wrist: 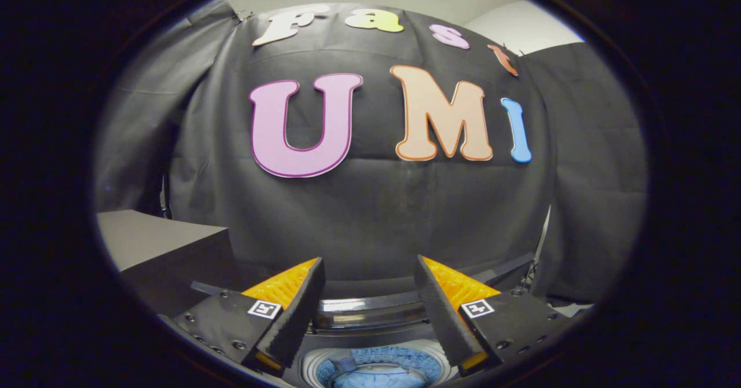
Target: Put the clothes into the washing machine and then close the washing machine lid.
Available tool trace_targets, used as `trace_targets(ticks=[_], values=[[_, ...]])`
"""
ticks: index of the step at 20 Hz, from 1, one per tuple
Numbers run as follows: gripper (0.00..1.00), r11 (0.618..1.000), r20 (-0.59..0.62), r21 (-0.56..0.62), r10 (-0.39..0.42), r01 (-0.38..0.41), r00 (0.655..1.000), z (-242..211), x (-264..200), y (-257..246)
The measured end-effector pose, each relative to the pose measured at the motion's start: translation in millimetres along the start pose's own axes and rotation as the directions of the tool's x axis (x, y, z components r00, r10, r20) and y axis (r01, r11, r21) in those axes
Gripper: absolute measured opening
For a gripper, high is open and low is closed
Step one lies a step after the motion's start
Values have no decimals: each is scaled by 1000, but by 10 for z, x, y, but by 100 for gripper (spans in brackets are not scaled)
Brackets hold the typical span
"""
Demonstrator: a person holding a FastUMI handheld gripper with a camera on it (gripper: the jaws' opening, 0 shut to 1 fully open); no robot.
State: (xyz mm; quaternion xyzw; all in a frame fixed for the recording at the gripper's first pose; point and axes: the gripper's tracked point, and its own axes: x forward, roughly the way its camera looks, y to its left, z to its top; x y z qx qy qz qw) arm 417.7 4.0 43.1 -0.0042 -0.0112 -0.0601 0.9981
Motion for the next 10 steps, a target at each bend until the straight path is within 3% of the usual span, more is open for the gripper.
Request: trace_targets(ticks=[10], values=[[97, 1000, 36, -6, 17, -17, 999, 1, -9, 26]])
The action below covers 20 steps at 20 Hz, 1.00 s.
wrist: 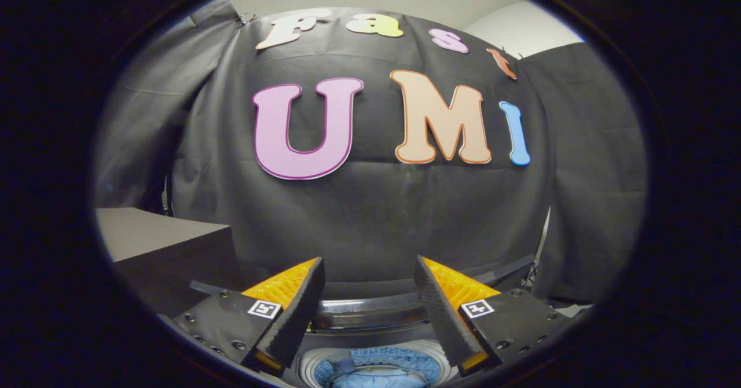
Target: Put the clothes into the washing machine and then close the washing machine lid.
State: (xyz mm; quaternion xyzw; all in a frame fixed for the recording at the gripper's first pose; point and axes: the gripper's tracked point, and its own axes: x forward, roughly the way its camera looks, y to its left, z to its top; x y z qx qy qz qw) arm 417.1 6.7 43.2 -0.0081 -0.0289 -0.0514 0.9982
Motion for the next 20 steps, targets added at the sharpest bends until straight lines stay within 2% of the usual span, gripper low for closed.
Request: trace_targets(ticks=[9, 11, 14, 20], values=[[97, 1000, -18, 4, 13, -13, 1000, -38, -47, 4], [97, 1000, -61, -8, -8, 8, 998, -146, -25, -37], [97, 1000, -179, -13, 6, -8, 984, -445, -148, -73], [97, 1000, -175, -9, 15, -16, 985, -497, -293, -58]])
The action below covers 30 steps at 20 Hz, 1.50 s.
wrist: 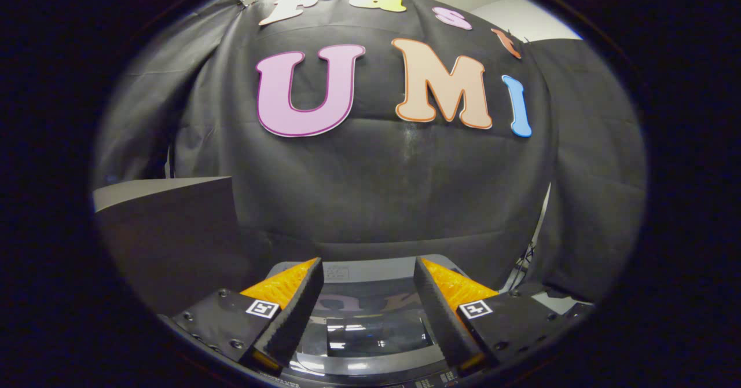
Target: Put the clothes into the washing machine and then close the washing machine lid.
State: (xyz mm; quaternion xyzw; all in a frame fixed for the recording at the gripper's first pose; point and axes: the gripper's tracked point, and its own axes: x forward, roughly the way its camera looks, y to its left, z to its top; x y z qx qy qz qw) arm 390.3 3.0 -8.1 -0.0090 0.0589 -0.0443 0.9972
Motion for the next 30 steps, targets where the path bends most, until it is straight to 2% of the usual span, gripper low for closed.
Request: trace_targets(ticks=[9, 23, 30], values=[[97, 999, 18, 28, 26, -26, 999, 113, -501, -88], [97, 998, 71, -10, 61, -61, 996, 341, -1433, -373], [97, 989, 56, -13, 146, -145, 988, 203, -1979, -281]])
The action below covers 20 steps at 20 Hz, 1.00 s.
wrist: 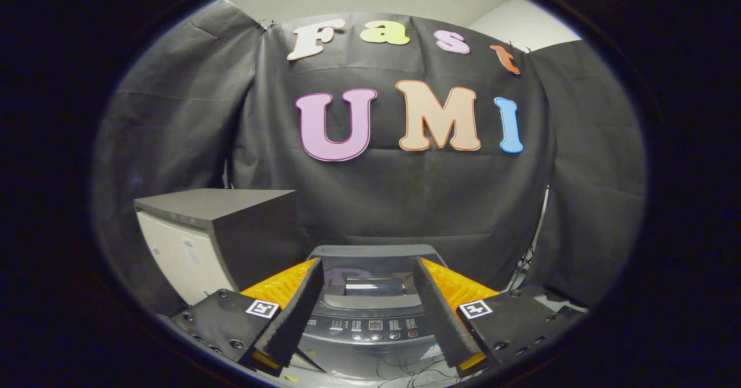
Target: Put the clothes into the washing machine and then close the washing machine lid.
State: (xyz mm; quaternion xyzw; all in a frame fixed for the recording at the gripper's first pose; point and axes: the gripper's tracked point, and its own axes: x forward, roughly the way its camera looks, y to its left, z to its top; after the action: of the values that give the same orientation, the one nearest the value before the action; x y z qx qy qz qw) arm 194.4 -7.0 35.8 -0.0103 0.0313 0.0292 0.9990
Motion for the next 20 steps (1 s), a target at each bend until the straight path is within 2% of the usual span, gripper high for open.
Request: trace_targets(ticks=[4, 6, 10, 12, 16, 20], values=[[97, 998, 44, -54, 21, -18, 999, 107, -369, 99], [97, 995, 75, -93, -27, 34, 997, 93, -619, -55], [98, 985, 77, -159, -61, 72, 995, -118, -840, -192], [98, 987, 68, -141, -70, 79, 995, -190, -948, -262], [98, 999, 75, -42, -14, 17, 997, -162, -997, -206], [98, 999, 70, -37, 15, -12, 997, -136, -1076, -154]])
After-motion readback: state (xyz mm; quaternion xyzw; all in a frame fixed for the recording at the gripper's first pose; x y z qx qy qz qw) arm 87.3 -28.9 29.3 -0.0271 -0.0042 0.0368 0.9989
